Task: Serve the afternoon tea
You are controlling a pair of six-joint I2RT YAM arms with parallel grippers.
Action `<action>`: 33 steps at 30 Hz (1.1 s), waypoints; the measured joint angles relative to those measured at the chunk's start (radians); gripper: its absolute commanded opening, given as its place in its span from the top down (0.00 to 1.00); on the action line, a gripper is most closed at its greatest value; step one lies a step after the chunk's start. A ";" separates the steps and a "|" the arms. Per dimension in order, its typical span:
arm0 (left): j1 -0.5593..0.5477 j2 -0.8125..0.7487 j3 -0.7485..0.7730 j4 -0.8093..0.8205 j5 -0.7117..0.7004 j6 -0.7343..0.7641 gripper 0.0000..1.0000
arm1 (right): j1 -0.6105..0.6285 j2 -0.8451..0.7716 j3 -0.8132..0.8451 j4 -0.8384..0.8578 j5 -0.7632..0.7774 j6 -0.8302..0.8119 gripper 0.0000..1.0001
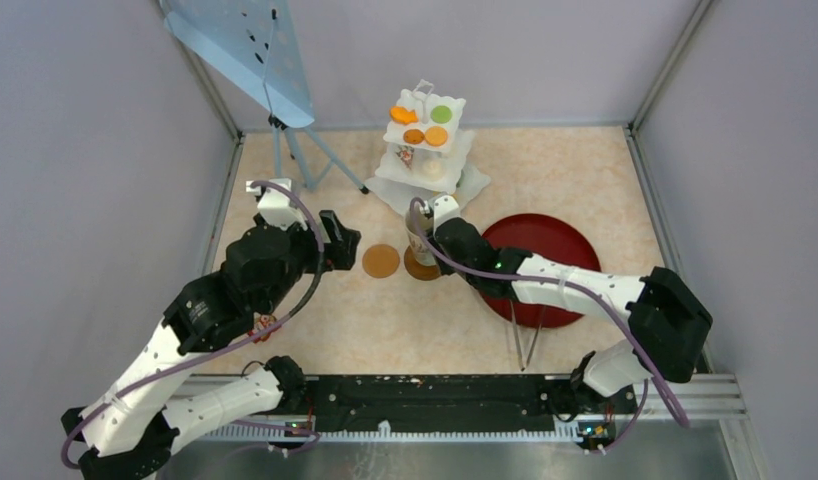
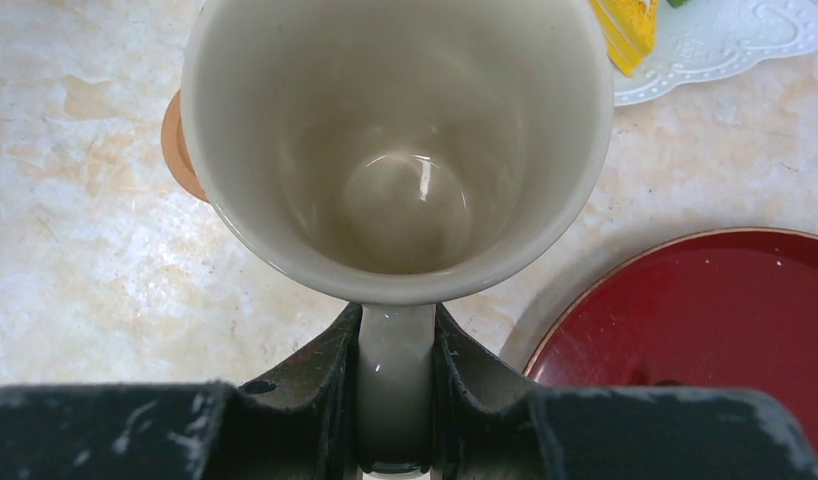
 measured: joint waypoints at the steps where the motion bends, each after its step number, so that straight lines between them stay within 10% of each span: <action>1: 0.000 0.002 -0.004 0.006 0.000 0.000 0.01 | 0.000 0.000 -0.004 0.011 -0.003 -0.003 1.00; 25: 0.001 0.026 -0.107 0.039 0.000 -0.027 0.01 | 0.000 0.063 -0.098 0.195 -0.038 -0.046 1.00; 33: 0.001 0.031 -0.130 0.039 -0.002 -0.040 0.01 | 0.000 0.063 -0.098 0.195 -0.035 -0.046 0.80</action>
